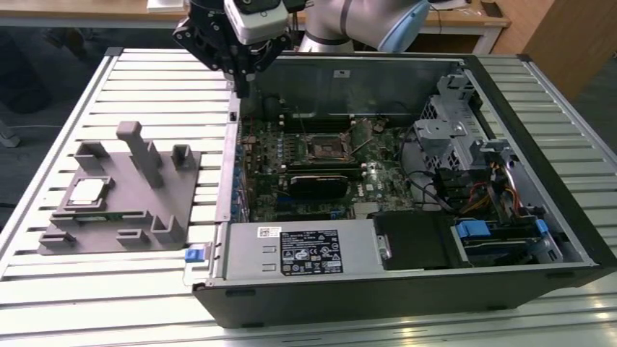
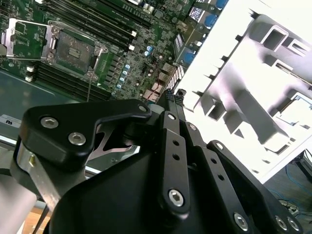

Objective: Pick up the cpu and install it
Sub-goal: 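Reach for the cpu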

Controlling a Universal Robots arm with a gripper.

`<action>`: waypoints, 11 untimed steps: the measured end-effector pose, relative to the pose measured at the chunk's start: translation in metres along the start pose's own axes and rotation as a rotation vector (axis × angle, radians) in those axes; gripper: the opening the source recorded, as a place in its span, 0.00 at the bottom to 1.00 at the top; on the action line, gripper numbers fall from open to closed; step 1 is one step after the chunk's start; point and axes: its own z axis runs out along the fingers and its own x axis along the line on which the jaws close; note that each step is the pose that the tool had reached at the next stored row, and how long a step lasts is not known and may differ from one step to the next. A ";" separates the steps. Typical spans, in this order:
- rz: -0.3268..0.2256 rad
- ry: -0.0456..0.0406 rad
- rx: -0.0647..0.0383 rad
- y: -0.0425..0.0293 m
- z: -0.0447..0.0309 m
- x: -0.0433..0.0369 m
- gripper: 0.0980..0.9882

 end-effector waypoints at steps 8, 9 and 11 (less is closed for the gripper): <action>0.000 0.0000 0.000 -0.0002 0.0003 0.0031 0.01; 0.000 0.0000 0.000 -0.0003 0.0003 0.0034 0.01; 0.000 0.0001 0.000 -0.0003 0.0005 0.0041 0.01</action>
